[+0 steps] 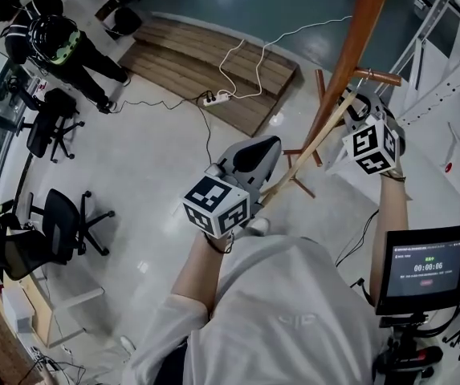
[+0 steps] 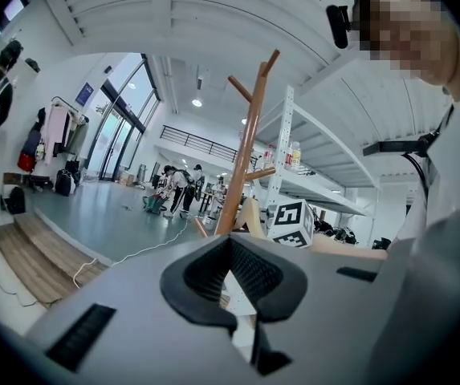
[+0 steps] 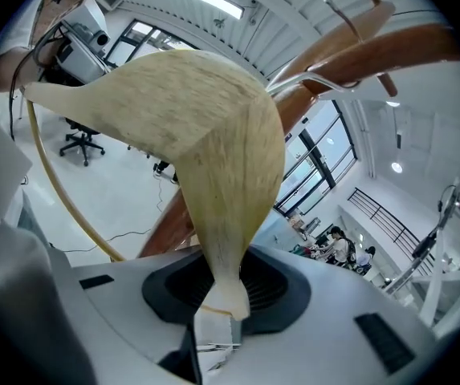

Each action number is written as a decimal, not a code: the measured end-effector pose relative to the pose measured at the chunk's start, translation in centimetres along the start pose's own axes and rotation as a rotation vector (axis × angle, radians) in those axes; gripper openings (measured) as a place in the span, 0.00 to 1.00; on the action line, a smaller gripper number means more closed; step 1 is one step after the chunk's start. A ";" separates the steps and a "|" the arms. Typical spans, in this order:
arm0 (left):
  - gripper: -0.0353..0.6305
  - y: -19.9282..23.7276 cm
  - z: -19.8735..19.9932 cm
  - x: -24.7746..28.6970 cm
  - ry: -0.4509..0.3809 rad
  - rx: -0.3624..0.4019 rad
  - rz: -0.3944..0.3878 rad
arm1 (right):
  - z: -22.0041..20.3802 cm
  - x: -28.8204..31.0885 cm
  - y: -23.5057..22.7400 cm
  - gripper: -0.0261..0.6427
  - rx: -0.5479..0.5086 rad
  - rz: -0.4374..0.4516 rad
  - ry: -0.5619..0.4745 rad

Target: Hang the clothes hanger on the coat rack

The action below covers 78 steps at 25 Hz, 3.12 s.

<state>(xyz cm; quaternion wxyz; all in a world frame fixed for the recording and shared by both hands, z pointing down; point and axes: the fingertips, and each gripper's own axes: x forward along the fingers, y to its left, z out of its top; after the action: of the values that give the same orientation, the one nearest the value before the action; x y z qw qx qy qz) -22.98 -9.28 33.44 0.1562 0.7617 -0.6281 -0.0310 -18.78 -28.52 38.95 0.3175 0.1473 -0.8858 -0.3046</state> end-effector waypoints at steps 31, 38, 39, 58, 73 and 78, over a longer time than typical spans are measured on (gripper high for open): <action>0.06 -1.7 -0.9 1.9 0.010 -0.001 -0.060 | -1.2 -5.7 -1.3 0.31 0.047 0.003 -0.103; 0.06 -5.1 -1.5 2.3 0.024 0.024 -0.181 | -1.3 -11.1 -0.5 0.30 0.135 -0.124 -0.139; 0.06 -5.7 -1.8 2.9 0.029 0.026 -0.198 | -2.0 -11.6 -0.5 0.30 0.149 -0.137 -0.139; 0.06 -19.0 -6.8 7.3 0.192 0.063 -0.627 | -10.2 -27.5 3.7 0.30 0.403 -0.435 0.021; 0.06 -30.9 -11.9 8.2 0.326 0.064 -0.970 | -13.6 -38.4 11.3 0.30 0.665 -0.618 0.096; 0.06 -33.1 -13.5 8.9 0.360 0.055 -1.031 | -15.2 -40.0 12.8 0.19 0.752 -0.673 0.119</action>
<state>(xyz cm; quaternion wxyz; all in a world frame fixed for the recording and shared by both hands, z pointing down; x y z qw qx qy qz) 13.50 -9.88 38.40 0.2059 0.9679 -0.1374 0.0440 20.44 -7.21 37.46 0.1767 0.5458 -0.8180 -0.0411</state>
